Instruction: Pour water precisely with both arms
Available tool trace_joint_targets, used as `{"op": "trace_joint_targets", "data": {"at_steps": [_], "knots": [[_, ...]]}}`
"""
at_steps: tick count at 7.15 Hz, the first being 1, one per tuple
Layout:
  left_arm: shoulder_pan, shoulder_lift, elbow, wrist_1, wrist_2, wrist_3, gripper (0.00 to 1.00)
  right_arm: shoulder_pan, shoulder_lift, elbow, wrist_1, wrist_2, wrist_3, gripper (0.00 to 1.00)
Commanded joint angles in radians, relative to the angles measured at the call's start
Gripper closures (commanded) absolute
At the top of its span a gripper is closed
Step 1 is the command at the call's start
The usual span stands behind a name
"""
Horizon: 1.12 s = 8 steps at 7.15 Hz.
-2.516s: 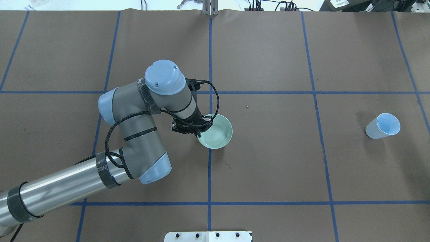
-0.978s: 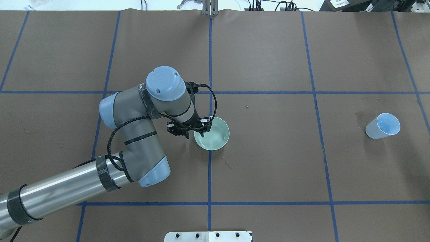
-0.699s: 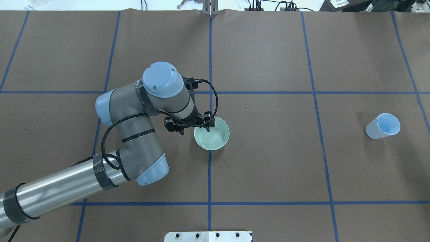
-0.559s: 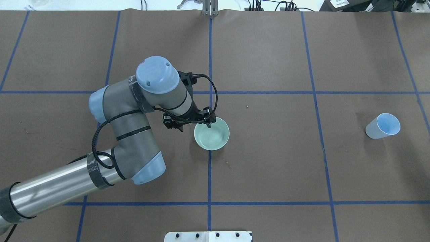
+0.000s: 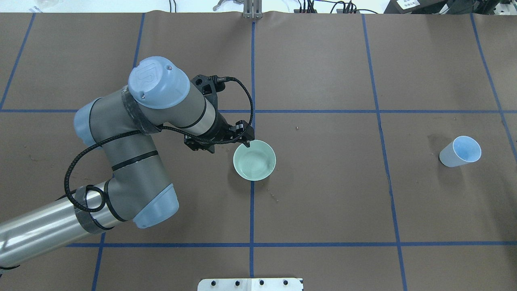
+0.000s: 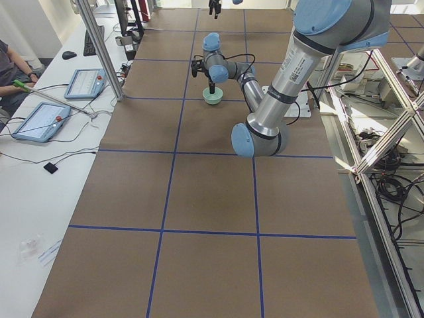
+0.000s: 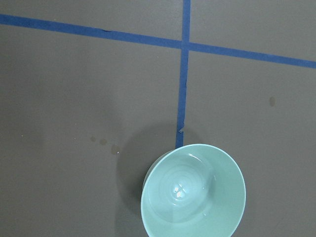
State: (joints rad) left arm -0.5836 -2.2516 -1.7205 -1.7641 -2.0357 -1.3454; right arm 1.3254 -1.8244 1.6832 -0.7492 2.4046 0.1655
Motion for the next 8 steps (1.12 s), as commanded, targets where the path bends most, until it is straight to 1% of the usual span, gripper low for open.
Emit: {"op": "trace_joint_targets", "data": {"at_steps": [1, 2, 3, 4, 5, 6, 7, 8], "knots": [[-0.008, 0.003, -0.004, 0.0, 0.059, -0.004, 0.0, -0.081, -0.03, -0.078, 0.366, -0.033, 0.15, 0.01], [-0.01, 0.004, -0.004, 0.012, 0.075, -0.004, 0.01, -0.106, -0.03, -0.126, 0.492, -0.07, 0.19, 0.01], [-0.01, 0.004, -0.004, 0.031, 0.086, -0.004, 0.0, -0.135, -0.03, -0.131, 0.557, -0.103, 0.245, 0.01], [-0.012, 0.004, -0.004, 0.032, 0.091, -0.004, 0.0, -0.171, -0.03, -0.132, 0.635, -0.173, 0.255, 0.02], [-0.013, 0.004, -0.004, 0.032, 0.091, -0.004, 0.01, -0.195, -0.027, -0.132, 0.671, -0.221, 0.261, 0.02], [-0.015, 0.003, -0.004, 0.046, 0.092, -0.004, 0.0, -0.278, -0.018, -0.132, 0.694, -0.292, 0.311, 0.03], [-0.016, 0.003, -0.005, 0.051, 0.092, -0.004, 0.0, -0.357, -0.018, -0.186, 0.794, -0.368, 0.378, 0.04], [-0.019, 0.003, -0.01, 0.052, 0.092, -0.004, 0.0, -0.37, -0.013, -0.257, 0.877, -0.371, 0.379, 0.05]]}}
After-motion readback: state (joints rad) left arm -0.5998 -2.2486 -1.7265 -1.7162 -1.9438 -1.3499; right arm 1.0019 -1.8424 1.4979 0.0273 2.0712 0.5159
